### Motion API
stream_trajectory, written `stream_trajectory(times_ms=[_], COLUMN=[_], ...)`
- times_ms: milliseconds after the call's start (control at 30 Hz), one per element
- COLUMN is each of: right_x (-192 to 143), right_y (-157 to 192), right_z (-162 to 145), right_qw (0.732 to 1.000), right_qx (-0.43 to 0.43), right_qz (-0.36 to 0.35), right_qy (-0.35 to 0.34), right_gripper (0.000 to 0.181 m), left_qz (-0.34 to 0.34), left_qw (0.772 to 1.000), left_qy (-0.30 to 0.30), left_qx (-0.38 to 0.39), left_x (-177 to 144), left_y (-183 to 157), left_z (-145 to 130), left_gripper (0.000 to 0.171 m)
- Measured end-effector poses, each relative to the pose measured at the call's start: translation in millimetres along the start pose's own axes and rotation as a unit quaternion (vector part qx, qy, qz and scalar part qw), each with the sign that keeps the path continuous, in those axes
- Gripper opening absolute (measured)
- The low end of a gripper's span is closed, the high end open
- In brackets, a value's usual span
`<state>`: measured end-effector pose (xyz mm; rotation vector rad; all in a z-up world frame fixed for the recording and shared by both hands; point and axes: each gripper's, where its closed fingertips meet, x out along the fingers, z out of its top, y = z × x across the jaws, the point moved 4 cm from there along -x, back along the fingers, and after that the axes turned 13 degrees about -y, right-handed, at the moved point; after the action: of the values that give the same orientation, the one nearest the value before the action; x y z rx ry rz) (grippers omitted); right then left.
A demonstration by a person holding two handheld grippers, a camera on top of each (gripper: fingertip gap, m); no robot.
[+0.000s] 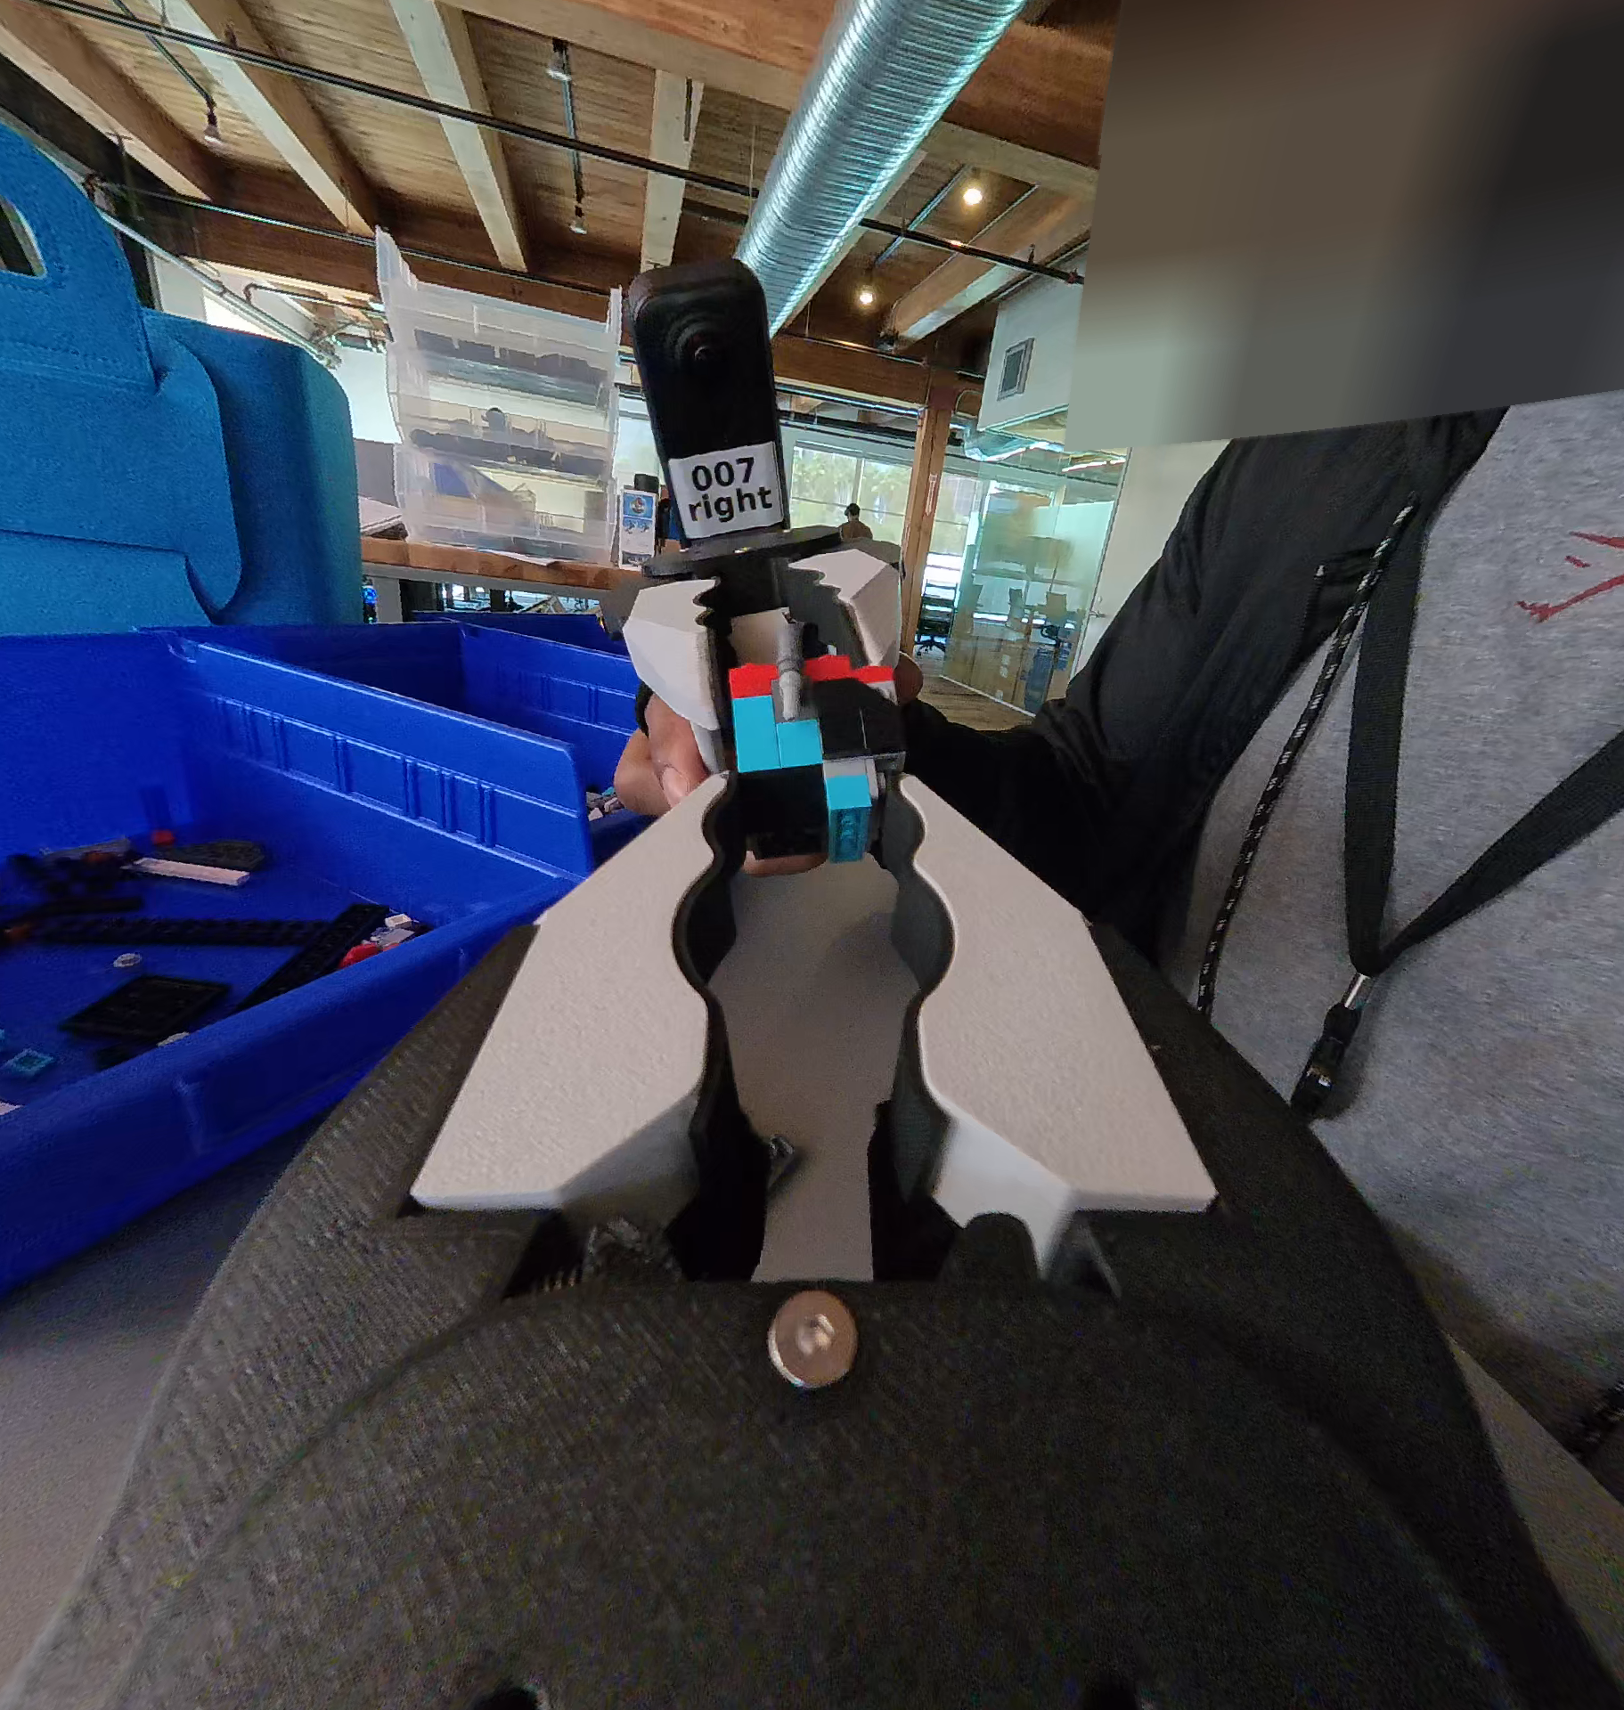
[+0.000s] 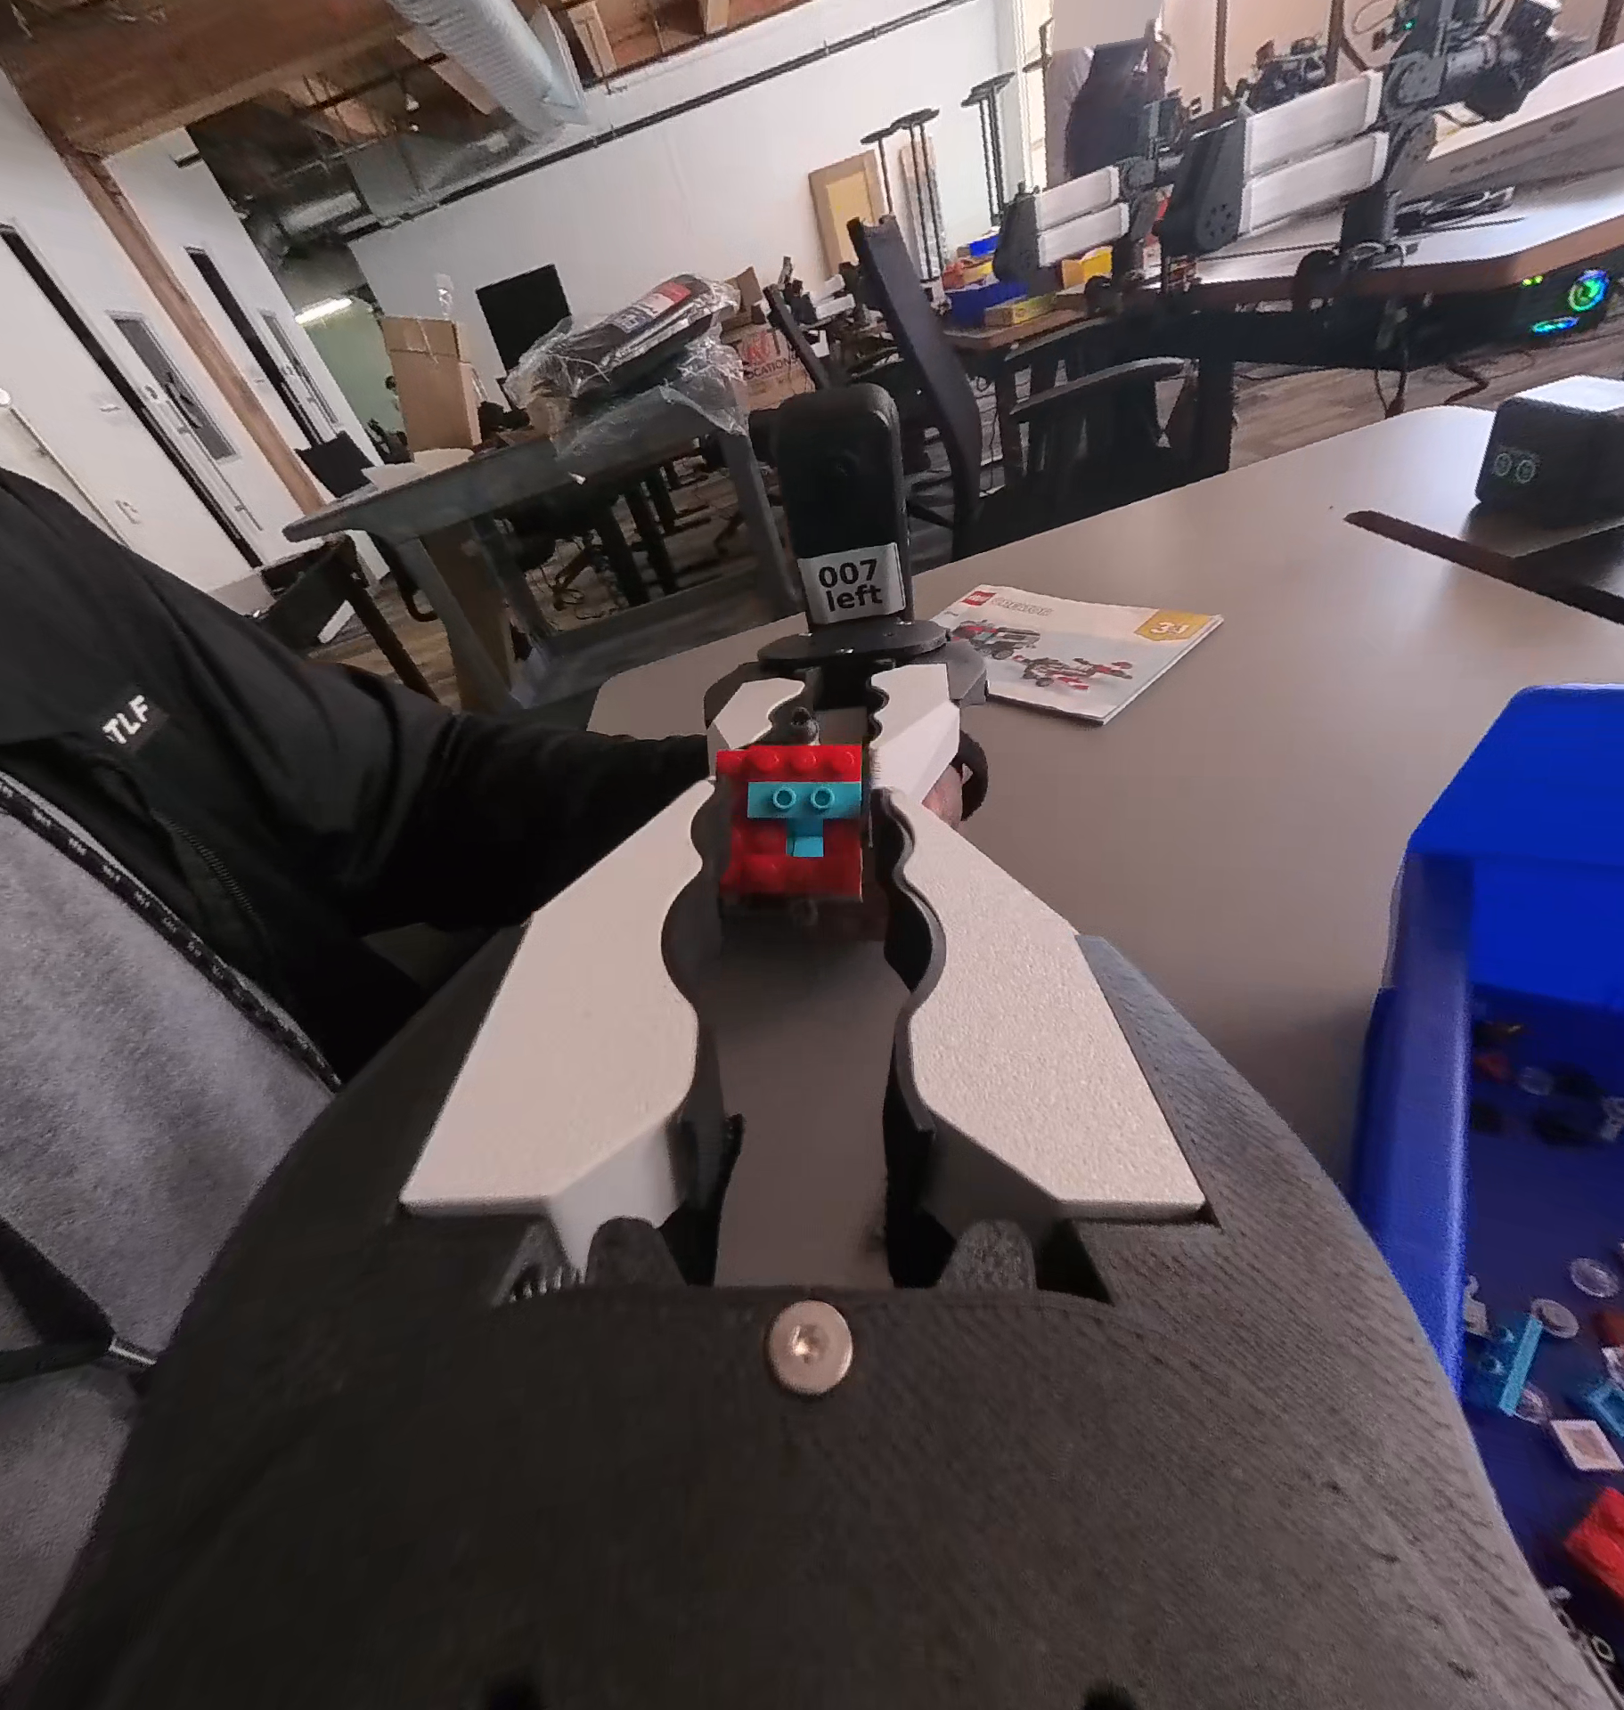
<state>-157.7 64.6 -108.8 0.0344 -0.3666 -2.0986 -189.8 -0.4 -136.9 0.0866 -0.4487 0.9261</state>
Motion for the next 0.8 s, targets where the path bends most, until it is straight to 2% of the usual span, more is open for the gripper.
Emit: stream_trajectory(times_ms=[267, 800], right_x=[-1, 0], right_y=[2, -8], right_z=[-2, 2], right_qw=[1.0, 0.993], right_qx=[0.008, -0.103], right_qz=[0.013, -0.053], right_qy=[0.003, -0.003], right_gripper=[0.024, 0.025], left_qz=[-0.009, 0.042], left_qw=[1.0, 0.999], left_qy=[0.008, 0.016], left_qx=[0.003, -0.013], left_x=[1, 0], left_y=[-3, 10], left_z=[-1, -3], left_gripper=[0.029, 0.029])
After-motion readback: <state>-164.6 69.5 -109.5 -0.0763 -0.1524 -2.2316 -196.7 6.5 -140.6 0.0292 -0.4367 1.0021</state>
